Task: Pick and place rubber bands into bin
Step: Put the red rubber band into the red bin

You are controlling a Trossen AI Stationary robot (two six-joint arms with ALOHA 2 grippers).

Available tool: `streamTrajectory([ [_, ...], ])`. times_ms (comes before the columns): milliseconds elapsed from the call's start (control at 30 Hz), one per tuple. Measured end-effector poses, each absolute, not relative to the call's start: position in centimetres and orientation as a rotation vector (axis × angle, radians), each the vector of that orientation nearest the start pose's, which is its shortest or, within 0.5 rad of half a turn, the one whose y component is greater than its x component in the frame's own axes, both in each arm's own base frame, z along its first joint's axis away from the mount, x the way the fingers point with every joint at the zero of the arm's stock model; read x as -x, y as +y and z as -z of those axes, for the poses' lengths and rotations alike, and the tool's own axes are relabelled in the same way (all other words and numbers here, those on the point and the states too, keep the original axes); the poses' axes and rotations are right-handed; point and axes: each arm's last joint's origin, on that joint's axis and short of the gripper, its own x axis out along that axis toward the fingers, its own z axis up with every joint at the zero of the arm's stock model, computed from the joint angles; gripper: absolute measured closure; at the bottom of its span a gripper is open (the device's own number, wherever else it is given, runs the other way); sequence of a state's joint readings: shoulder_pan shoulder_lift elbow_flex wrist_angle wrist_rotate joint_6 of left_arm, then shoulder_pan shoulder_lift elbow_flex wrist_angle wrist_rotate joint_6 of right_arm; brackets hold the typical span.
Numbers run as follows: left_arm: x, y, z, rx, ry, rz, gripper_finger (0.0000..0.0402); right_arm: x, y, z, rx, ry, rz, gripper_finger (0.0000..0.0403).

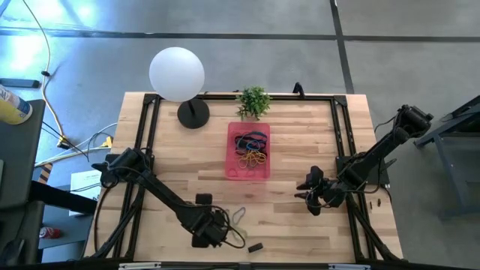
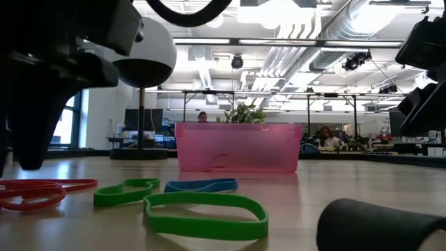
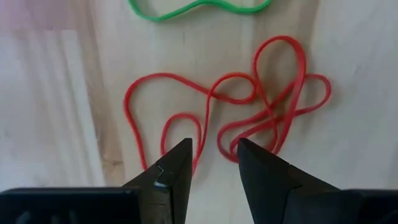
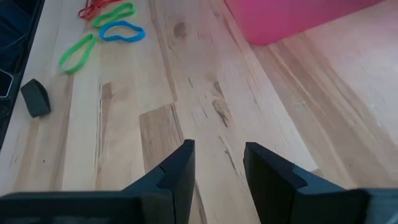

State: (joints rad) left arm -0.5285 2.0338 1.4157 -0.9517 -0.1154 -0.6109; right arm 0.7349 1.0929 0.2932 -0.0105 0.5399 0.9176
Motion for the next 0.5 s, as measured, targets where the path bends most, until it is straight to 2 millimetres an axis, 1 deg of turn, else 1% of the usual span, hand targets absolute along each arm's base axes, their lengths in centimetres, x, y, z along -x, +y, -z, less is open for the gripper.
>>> streamTrajectory([
  [200, -32.06, -18.34, -14.14, 0.021, 1.503, -0.155, 0.0285, -14.07, 10.68, -13.7, -0.396, 0.659, 0.13, 0.0274],
  [500, -32.43, -18.08, -14.2, 0.042, 1.489, -0.14, 0.0285, -14.08, 10.68, -13.71, -0.396, 0.658, 0.131, 0.0274],
])
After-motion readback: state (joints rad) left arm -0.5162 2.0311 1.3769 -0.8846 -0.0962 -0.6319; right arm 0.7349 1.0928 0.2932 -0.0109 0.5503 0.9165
